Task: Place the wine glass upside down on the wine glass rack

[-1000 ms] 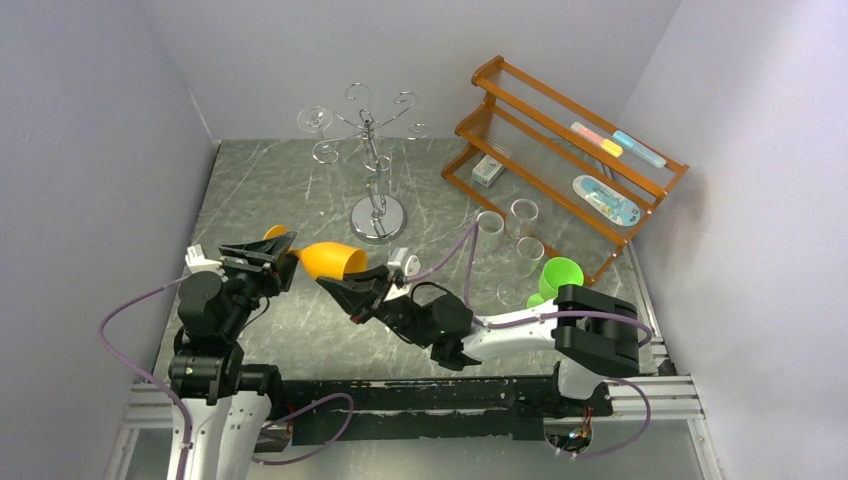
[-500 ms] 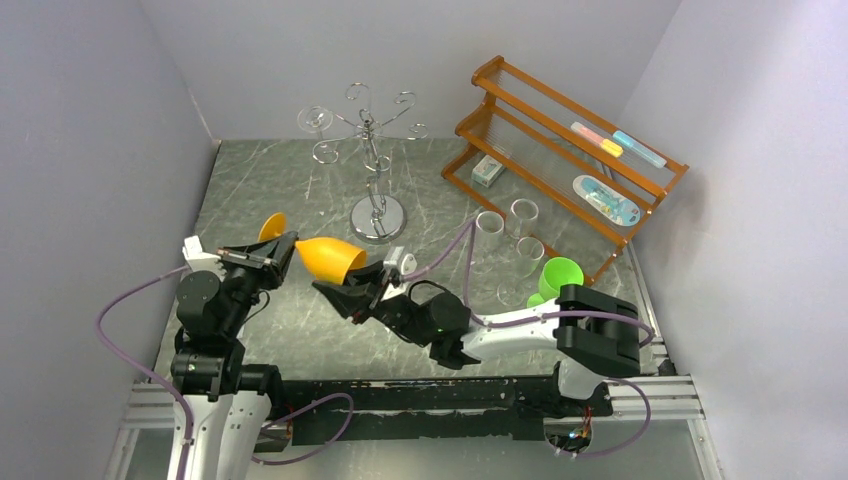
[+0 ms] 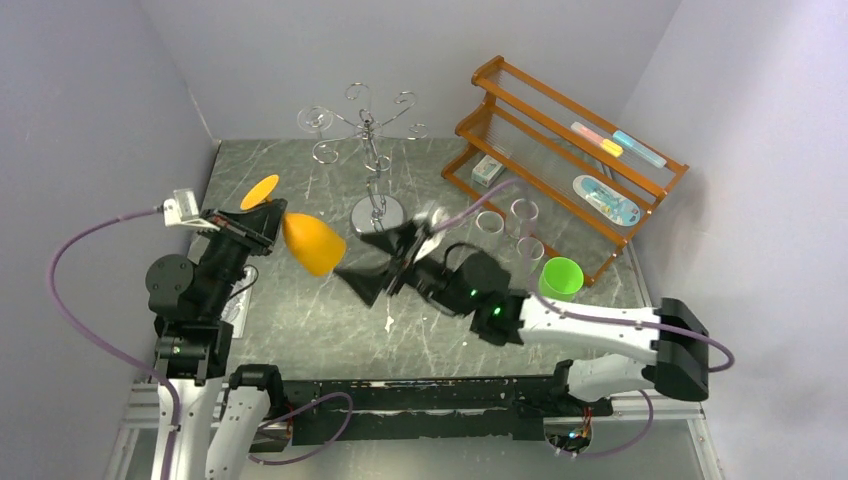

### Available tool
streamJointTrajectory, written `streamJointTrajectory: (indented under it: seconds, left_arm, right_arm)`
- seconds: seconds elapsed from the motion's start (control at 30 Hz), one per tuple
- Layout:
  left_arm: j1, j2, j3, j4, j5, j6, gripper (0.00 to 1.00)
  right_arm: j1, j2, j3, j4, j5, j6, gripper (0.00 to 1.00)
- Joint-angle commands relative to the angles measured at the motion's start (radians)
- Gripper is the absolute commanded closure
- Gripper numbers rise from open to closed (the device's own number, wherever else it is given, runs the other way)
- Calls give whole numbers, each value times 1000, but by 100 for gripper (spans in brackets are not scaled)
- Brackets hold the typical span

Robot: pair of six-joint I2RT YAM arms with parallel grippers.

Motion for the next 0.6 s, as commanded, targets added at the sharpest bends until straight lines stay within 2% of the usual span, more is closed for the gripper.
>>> streamJointTrajectory:
  seconds: [0.0,0.13,0.3,0.4,0.5,0.57]
  left_arm:
    - [2,52,41,25,200,382,95]
    - [2,33,47,21,246,534,95]
    - [2,-22,-16,119,394,624,95]
    - [2,-47,-53,176,454,630,95]
    - [2,-64,-81,200,455,635,95]
    - [2,-66,-88,208,467,625,95]
  right_arm:
    - [-163,-95,122,-273,-185,237,6]
    - [-248,-76,256,-479,-274,435,9]
    - [-282,-4,390,-593,-378,603,14]
    - [-281,32,419,-569,-452,640,17]
    - [-285,21,365,-421,-519,691,16]
    - [-285,20,355,-397,-538,708,16]
